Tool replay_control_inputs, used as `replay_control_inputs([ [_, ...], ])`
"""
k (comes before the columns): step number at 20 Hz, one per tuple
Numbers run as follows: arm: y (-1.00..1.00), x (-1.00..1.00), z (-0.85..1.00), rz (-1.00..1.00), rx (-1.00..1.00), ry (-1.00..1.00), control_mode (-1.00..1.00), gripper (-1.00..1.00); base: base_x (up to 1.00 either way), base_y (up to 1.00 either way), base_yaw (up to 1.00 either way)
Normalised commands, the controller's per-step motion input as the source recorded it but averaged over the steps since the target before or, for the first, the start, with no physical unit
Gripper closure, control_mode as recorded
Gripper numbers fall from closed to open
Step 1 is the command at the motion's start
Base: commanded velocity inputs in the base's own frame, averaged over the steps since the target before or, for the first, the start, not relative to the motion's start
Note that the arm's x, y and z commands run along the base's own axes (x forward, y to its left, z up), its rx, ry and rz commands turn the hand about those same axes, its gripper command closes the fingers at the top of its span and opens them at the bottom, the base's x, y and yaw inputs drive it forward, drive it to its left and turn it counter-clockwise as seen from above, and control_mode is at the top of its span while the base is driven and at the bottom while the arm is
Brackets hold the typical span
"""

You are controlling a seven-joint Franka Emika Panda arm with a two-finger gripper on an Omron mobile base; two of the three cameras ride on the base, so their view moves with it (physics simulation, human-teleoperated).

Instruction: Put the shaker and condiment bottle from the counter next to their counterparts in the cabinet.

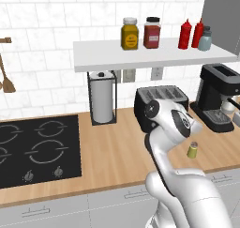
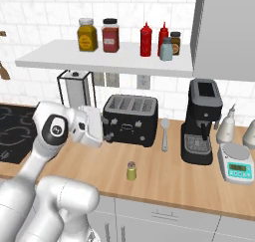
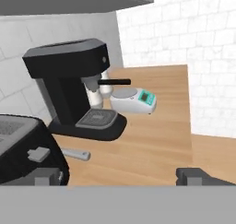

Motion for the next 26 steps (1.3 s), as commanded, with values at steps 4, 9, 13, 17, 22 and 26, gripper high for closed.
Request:
replay_control_inputs([
  [4, 0.00, -0.01, -0.27, 0.00, 0.00, 0.15, -1.00, -1.00, 0.00, 0.00, 0.00],
  [9, 0.00, 0.00, -0.25, 0.00, 0.00, 0.11, -1.00, -1.00, 0.00, 0.00, 0.00],
  [13, 0.00, 0.00, -0.29, 0.00, 0.00, 0.09, -1.00, -1.00, 0.00, 0.00, 0.00],
  [17, 0.00, 0.00, -0.34, -0.05, 0.00, 0.10, -1.00, -1.00, 0.00, 0.00, 0.00],
  [22, 0.00, 0.00, -0.35, -0.10, 0.00, 0.06, -1.00, -1.00, 0.00, 0.00, 0.00],
  [26, 0.00, 0.02, -0.33, -0.16, 0.00, 0.04, -1.00, -1.00, 0.00, 0.00, 0.00],
])
